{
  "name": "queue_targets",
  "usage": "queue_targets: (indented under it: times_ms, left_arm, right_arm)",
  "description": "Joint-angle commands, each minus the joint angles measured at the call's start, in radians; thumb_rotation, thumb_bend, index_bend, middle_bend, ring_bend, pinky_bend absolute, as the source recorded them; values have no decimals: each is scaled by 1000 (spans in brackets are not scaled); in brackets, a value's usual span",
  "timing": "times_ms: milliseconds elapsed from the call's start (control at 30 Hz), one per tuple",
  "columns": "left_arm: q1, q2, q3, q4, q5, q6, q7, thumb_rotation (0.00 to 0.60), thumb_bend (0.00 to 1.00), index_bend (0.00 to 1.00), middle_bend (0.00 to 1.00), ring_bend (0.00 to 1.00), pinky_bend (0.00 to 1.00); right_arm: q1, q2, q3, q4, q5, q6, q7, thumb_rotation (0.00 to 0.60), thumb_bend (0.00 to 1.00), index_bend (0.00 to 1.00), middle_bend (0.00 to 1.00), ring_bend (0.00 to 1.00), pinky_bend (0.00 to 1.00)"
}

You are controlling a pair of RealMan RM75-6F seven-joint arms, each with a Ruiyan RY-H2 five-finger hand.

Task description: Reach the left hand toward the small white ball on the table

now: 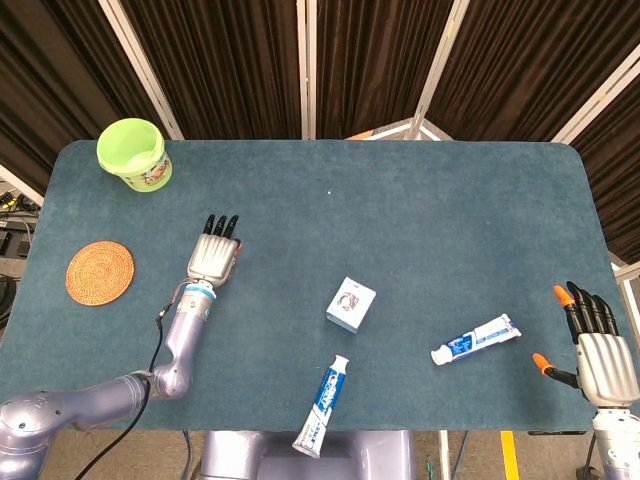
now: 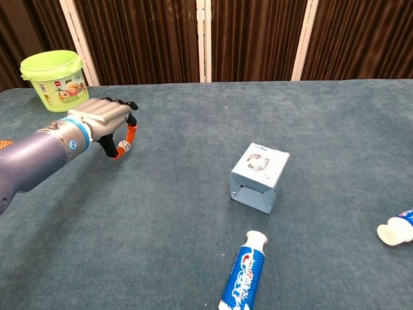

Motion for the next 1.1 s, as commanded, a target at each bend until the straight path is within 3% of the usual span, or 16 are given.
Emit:
queue_targets:
  times_ms: [33,333,400,467,567,867,967,1100]
  left_arm:
    - [7,45,1,-86,38,40,-10,600,471,582,0,0,0]
    - [-16,117,-35,-308,91,123,11,600,460,545,0,0,0]
    - [-20,130,-42,-356,109,150,19,600,447,464,0,0,0]
    - [-23,141,-44,-392,118,167,28,600,416,297,0,0,0]
    - [-23,158,-43,-440,139,194,36,600,394,192,0,0,0]
    - [12,206,-6,-526,177,258,41,600,386,166,0,0,0]
    - [44,232,20,-560,193,288,26,600,386,167,0,0,0]
    - [136,285,96,-614,252,365,-38,600,386,167,0,0,0]
  right_arm:
    - [-1,1,-1,-2,-1,1,-1,600,78,0,0,0,0]
    - [-5,5,-7,-17,-15,11,-7,600,78,0,0,0,0]
    - [-6,7,-8,-19,-16,12,-6,600,78,0,0,0,0]
    - [-8,10,-10,-23,-20,16,-6,600,78,0,0,0,0]
    - [-10,12,-14,-27,-28,22,-8,600,78,0,0,0,0]
    - [-18,20,-22,-43,-42,33,-19,600,77,0,0,0,0]
    - [-19,20,-25,-45,-44,32,-24,600,78,0,0,0,0]
    - [-20,16,-30,-46,-46,27,-38,600,78,0,0,0,0]
